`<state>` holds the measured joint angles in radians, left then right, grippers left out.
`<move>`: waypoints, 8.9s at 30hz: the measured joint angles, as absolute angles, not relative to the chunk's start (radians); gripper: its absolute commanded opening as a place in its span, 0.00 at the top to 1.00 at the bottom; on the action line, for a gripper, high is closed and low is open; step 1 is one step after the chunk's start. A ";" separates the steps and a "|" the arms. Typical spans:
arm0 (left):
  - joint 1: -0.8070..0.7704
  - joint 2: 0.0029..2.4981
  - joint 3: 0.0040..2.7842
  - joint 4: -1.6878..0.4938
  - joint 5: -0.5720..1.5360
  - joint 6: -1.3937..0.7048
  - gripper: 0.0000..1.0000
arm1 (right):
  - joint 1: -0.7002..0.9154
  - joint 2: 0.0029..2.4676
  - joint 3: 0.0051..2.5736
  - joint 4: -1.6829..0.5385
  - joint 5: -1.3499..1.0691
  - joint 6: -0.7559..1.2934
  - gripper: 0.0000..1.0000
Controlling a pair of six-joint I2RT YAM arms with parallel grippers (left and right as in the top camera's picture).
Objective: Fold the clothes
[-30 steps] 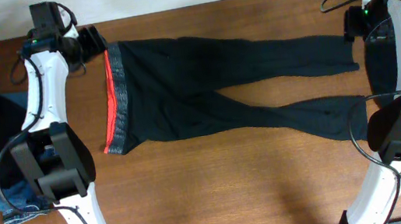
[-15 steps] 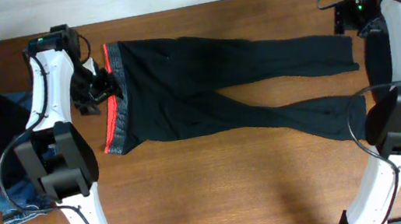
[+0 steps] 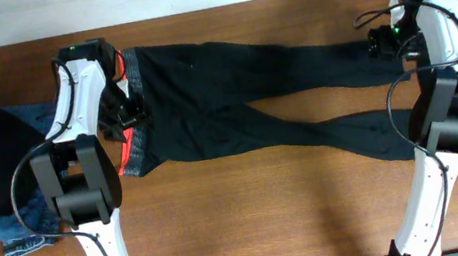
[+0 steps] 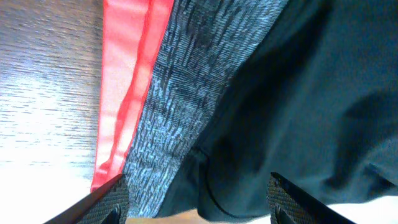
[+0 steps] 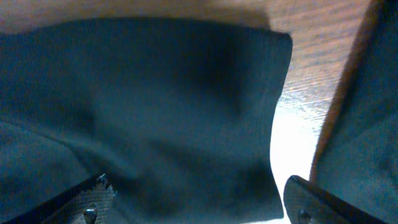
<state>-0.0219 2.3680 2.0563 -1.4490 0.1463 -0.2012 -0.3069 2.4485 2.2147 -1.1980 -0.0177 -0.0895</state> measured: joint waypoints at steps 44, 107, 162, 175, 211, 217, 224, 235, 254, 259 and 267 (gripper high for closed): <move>-0.023 2.339 1.788 -1.424 0.089 -0.202 0.31 | -0.333 2.509 2.161 -0.800 0.090 -0.025 0.63; -0.025 2.339 1.784 -1.413 0.088 -0.203 0.25 | -0.365 2.394 2.448 -1.694 -0.141 -0.007 0.20; -0.025 2.339 1.784 -1.413 0.088 -0.203 0.25 | -0.237 1.892 2.017 -1.694 -0.188 -0.004 0.01; -0.025 2.339 1.784 -1.411 0.089 -0.203 0.24 | -0.183 1.833 1.863 -1.556 -0.190 -0.022 0.01; -0.026 2.339 1.784 -1.408 0.088 -0.206 0.22 | -0.370 1.831 1.207 -1.095 -0.007 0.105 0.01; -0.026 2.339 1.784 -1.406 0.089 -0.206 0.22 | -0.395 1.831 1.152 -1.022 0.004 0.125 0.01; -0.026 2.339 1.784 -1.406 0.089 -0.206 0.22 | -0.395 1.831 1.081 -0.900 0.004 0.131 0.01; -0.026 2.339 1.784 -1.406 0.088 -0.206 0.22 | -0.395 1.809 1.039 -0.829 -0.020 0.131 0.96; -0.026 2.339 1.784 -1.403 0.088 -0.206 0.21 | -0.395 1.805 1.340 -1.079 -0.035 0.135 0.94; -0.026 2.339 1.784 -1.403 0.088 -0.206 0.22 | -0.395 1.805 1.361 -1.073 -0.034 0.134 0.82; -0.026 2.339 1.784 -1.403 0.088 -0.206 0.22 | -0.395 1.805 1.362 -1.056 -0.012 0.135 0.81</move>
